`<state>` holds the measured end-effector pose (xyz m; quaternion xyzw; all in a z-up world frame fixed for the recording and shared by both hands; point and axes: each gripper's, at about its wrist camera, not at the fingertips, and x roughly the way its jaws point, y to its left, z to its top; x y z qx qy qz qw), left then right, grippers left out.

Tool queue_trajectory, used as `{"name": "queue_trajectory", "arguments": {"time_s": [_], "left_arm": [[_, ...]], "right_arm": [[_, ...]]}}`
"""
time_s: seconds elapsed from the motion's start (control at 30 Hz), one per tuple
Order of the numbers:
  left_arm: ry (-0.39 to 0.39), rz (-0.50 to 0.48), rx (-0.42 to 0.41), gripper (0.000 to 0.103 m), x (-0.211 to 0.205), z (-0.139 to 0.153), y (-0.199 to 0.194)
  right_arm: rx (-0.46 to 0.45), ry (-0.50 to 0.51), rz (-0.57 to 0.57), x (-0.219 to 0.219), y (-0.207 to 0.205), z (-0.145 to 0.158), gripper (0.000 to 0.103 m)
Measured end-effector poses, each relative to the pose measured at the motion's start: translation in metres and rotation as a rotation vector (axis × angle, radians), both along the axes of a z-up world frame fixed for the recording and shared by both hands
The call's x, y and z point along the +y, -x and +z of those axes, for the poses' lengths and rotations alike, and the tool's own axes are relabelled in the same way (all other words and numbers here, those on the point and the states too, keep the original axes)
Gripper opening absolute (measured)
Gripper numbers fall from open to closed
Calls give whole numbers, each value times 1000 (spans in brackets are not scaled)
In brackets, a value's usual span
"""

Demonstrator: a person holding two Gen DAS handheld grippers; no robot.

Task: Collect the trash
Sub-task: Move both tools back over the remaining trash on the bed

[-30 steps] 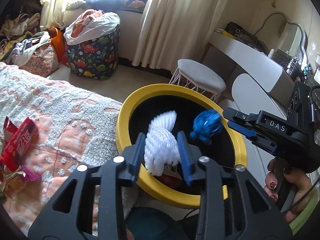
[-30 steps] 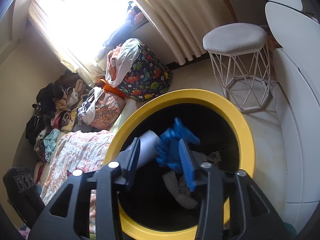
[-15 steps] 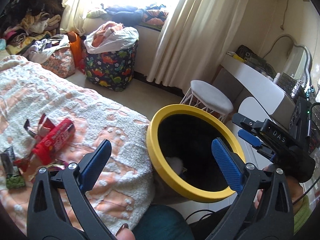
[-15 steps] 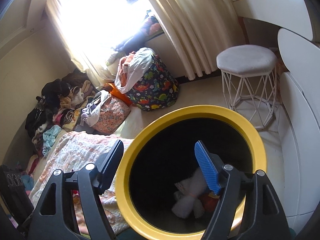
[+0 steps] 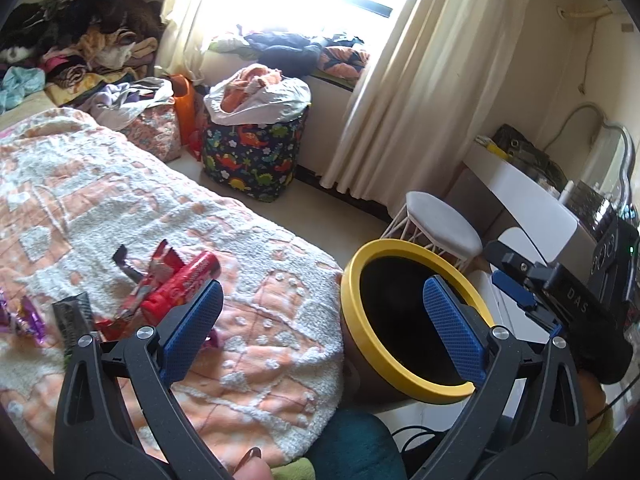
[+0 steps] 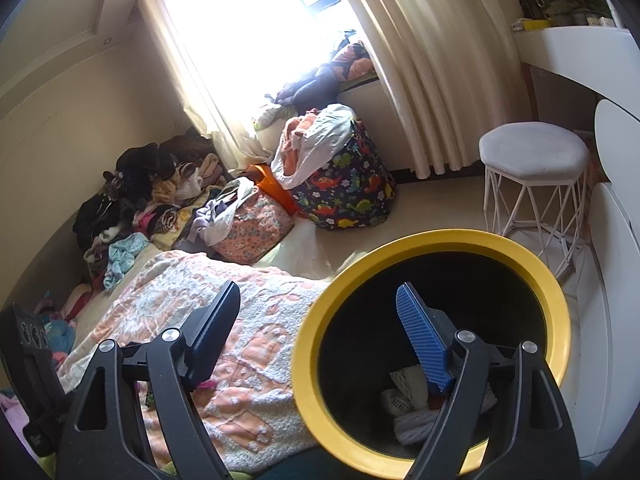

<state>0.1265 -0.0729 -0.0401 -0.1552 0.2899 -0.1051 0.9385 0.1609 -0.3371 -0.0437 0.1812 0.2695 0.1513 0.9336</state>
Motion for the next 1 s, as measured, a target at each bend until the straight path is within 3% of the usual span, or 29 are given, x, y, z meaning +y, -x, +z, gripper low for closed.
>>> {"name": "queue_trajectory", "arguments": {"time_s": [0.57,1.0], "left_arm": [[16,110,-21,92,53,11,20],[26,161,-19,92,75,9,24]], "right_arm": [[-34,66,152,61,16,5,79],[-26,89,201,79,23,2,80]]}}
